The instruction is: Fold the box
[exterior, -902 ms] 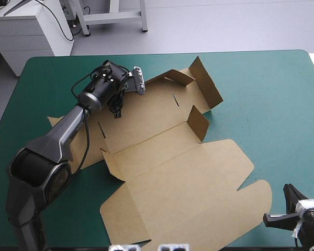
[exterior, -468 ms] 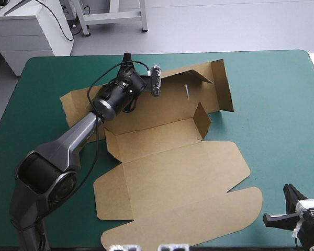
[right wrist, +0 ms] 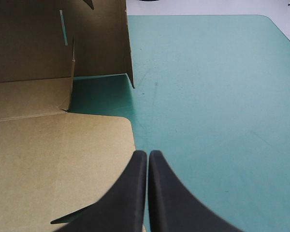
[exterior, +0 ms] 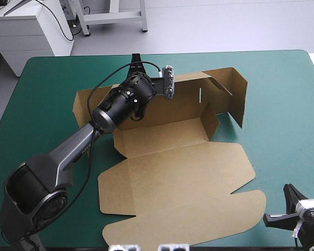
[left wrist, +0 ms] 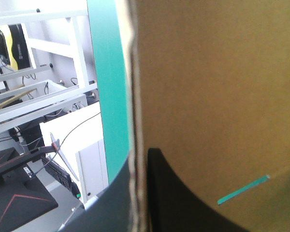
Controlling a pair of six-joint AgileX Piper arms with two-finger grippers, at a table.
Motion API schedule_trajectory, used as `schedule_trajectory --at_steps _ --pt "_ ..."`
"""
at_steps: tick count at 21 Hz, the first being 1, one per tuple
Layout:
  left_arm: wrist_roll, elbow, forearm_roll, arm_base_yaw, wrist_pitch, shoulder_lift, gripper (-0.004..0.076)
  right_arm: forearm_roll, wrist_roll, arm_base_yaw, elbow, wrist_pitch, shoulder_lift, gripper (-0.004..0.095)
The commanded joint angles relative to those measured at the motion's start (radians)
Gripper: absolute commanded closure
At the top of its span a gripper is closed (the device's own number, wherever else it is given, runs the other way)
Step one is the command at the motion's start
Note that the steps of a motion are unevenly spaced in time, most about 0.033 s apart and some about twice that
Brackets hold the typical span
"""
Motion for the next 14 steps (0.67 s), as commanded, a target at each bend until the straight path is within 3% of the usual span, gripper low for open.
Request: schedule_trajectory --at_steps 1,5,9,14 --pt "-0.012 -0.027 0.033 -0.073 0.018 -0.076 0.0733 -0.002 -0.003 -0.006 -0.028 -0.073 -0.023 0.0909" --pt "-0.03 -0.011 0.037 -0.112 0.033 -0.079 0.0733 -0.002 -0.003 -0.006 -0.028 -0.073 -0.023 0.0909" --pt "-0.045 0.098 0.044 -0.14 -0.017 -0.121 0.0733 -0.002 -0.003 -0.006 -0.028 -0.073 -0.023 0.0909" --pt "-0.235 0.352 0.22 -0.157 -0.26 -0.253 0.0732 -0.002 -0.003 -0.006 -0.028 -0.073 -0.023 0.0909"
